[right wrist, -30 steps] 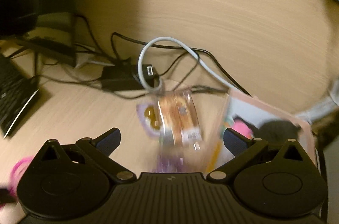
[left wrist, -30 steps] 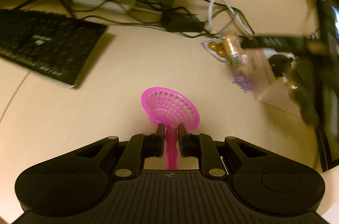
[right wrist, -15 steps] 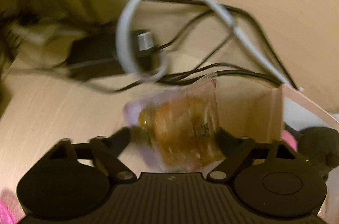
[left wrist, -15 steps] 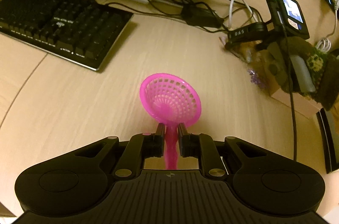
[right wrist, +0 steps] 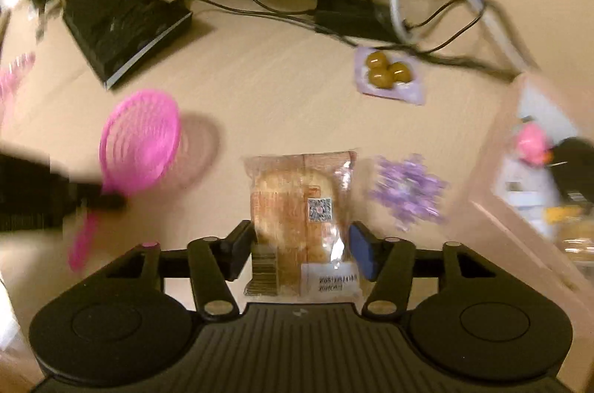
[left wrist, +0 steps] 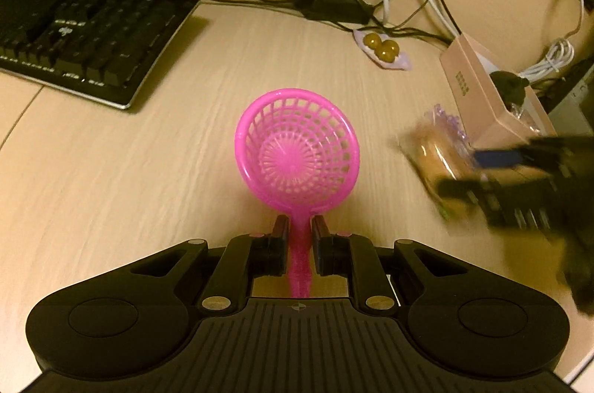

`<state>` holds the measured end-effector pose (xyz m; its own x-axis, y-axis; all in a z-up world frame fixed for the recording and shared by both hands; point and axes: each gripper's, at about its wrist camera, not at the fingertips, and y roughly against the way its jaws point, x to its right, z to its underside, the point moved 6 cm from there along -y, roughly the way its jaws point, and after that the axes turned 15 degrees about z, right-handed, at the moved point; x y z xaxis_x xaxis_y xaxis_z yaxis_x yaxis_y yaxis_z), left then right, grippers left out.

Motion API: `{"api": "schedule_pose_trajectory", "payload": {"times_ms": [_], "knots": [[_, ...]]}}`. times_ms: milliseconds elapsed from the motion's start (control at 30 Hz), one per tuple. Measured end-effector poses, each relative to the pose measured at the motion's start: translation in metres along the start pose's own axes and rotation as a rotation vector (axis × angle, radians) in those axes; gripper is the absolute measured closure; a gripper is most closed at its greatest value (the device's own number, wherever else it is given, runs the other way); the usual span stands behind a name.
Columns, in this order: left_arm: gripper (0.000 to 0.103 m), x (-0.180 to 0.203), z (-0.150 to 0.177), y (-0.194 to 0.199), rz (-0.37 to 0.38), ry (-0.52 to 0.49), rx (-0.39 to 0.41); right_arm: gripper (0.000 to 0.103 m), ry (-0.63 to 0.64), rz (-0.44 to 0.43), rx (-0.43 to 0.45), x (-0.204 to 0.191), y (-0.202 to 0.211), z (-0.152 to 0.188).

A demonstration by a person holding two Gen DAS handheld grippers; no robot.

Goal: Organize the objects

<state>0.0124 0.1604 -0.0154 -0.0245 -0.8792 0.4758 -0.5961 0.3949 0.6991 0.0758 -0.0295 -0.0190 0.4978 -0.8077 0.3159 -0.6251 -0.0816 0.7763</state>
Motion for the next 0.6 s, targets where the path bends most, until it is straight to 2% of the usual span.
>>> {"api": "schedule_pose_trajectory", "payload": {"times_ms": [33, 167, 267, 367, 433, 600], "knots": [[0.087, 0.001, -0.002, -0.001, -0.002, 0.002, 0.0, 0.027, 0.0, 0.016, 0.025, 0.005, 0.007, 0.001], [0.087, 0.0, -0.004, -0.003, -0.012, 0.019, -0.001, 0.026, -0.132, -0.014, 0.064, 0.035, 0.014, -0.029], [0.087, -0.003, -0.005, -0.002, -0.015, 0.027, -0.005, 0.026, -0.241, -0.035, 0.068, 0.054, -0.004, -0.064], [0.087, -0.006, -0.003, 0.002, -0.011, 0.032, -0.009, 0.025, -0.334, -0.04, -0.006, 0.066, -0.047, -0.099], [0.087, -0.007, -0.001, 0.005, 0.001, 0.033, -0.016, 0.017, -0.369, -0.01, -0.054, 0.066, -0.081, -0.117], [0.087, -0.013, 0.003, 0.011, 0.023, 0.052, -0.01, 0.017, -0.349, 0.1, -0.146, 0.064, -0.146, -0.142]]}}
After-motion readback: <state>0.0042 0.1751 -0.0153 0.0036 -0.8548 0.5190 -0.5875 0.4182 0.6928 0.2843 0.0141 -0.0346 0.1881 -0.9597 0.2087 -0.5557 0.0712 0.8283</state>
